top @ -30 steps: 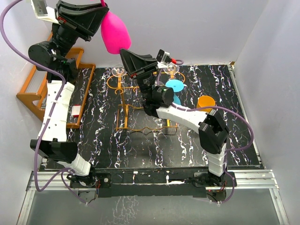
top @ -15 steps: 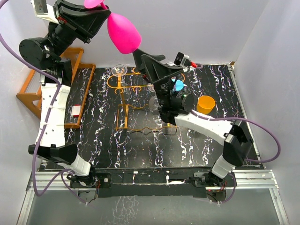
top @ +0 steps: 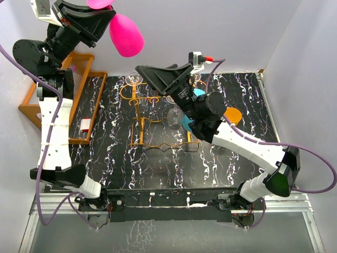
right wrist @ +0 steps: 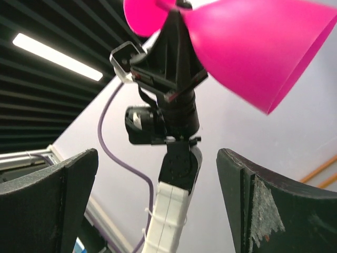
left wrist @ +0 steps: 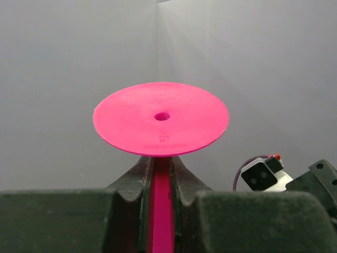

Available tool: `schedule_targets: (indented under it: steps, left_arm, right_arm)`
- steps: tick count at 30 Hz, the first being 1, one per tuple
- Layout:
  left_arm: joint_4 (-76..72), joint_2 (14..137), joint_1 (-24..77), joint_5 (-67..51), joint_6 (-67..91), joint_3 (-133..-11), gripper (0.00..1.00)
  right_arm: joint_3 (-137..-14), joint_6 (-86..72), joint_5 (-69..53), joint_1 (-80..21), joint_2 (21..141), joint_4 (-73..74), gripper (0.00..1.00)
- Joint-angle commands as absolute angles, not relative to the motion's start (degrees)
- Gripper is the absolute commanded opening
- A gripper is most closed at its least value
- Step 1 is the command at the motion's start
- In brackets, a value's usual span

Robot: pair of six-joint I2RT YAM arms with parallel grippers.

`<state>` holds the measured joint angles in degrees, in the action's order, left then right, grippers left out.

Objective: Place the wine glass upside down on the wine glass rack

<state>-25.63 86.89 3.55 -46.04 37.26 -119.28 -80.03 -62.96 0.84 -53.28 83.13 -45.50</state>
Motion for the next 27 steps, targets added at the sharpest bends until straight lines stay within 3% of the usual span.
schedule_targets:
  steps: [1,13,21,27]
  left_arm:
    - [-25.9,85.3,2.6,-44.3,36.1,-120.5,0.0]
    - [-5.1,80.2,2.3,-49.8,28.2,-122.8,0.0]
    - [19.8,70.9,2.3,-53.7,19.2,-117.1,0.0]
    - [23.6,64.6,2.3,-59.9,23.2,-106.5,0.0]
  right_arm:
    - [-83.0,-62.7,-7.3,-53.7,81.8,-37.5,0.98]
    - [-90.9,-43.4,-4.3,-53.7,74.2,-3.0,0.98]
    - [-91.0,-34.1,8.3,-53.7,66.3,1.1,0.98]
    - [-91.5,-31.6,12.3,-53.7,65.3,3.6,0.98]
